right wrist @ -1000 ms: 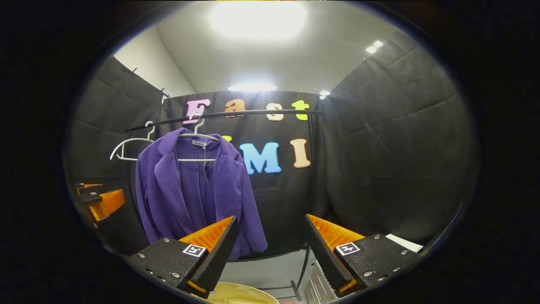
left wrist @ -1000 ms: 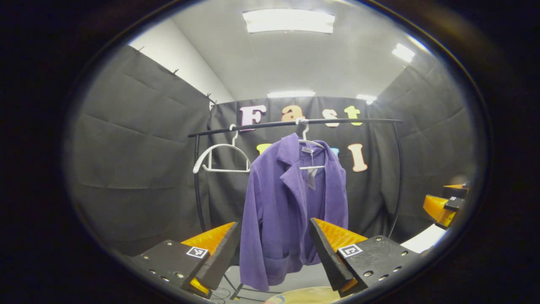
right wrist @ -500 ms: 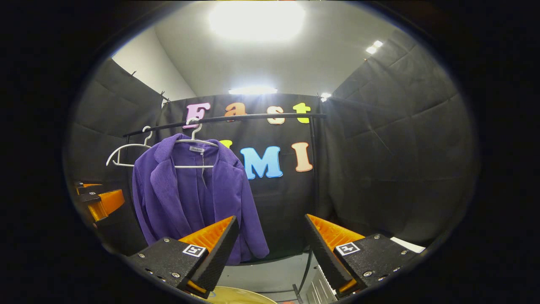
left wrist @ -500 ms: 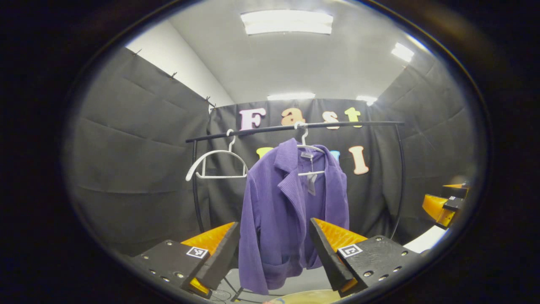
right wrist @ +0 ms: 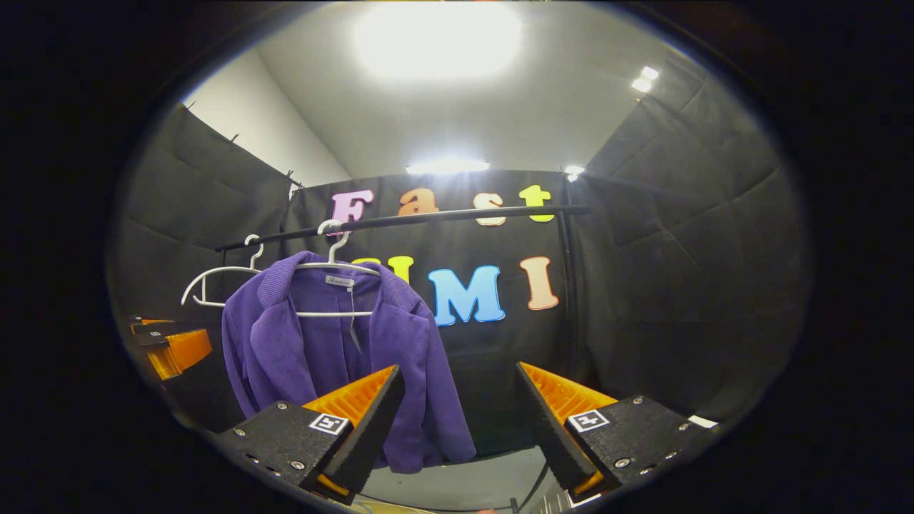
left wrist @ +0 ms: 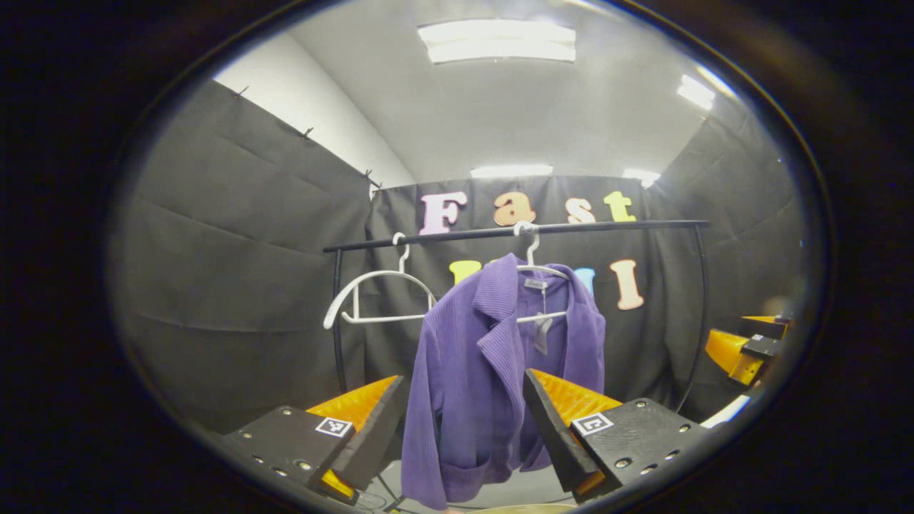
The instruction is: Grasp the clothes on the hanger with both hands and then place them into the laundry hamper below.
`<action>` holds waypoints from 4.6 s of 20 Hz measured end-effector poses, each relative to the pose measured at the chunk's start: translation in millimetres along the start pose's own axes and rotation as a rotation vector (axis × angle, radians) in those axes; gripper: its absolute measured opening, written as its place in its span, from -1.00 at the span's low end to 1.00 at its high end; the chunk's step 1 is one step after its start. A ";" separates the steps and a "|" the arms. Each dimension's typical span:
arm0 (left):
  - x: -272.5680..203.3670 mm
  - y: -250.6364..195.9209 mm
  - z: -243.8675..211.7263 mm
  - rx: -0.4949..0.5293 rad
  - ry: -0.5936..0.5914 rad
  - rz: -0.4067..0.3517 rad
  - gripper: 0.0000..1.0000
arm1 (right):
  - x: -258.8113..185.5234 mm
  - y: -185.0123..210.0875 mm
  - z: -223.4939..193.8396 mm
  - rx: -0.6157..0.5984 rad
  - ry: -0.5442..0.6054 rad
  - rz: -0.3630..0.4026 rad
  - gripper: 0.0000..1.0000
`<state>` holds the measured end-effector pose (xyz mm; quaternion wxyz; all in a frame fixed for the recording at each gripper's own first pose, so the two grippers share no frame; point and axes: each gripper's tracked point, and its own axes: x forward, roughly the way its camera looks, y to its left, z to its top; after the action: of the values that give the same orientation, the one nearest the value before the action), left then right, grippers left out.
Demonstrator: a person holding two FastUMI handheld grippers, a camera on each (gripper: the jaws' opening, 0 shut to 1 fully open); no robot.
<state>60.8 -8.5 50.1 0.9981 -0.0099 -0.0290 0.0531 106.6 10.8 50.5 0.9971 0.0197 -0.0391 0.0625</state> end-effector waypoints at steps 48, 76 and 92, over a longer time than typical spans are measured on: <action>174.7 -53.1 -20.7 0.056 -0.048 0.174 -0.74 | 228.9 102.6 -28.6 0.080 -0.039 0.365 -0.94; 164.6 56.2 105.4 0.161 -0.178 0.244 -0.84 | 318.7 20.2 41.2 -0.040 -0.274 0.179 -0.95; 172.0 50.3 97.4 0.140 -0.129 0.183 -0.84 | 357.0 48.1 -70.7 0.246 0.081 0.350 -0.95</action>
<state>220.5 61.4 156.0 0.9834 0.0608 -0.0886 0.1462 459.0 105.5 10.4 0.9618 0.1316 0.0060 0.2398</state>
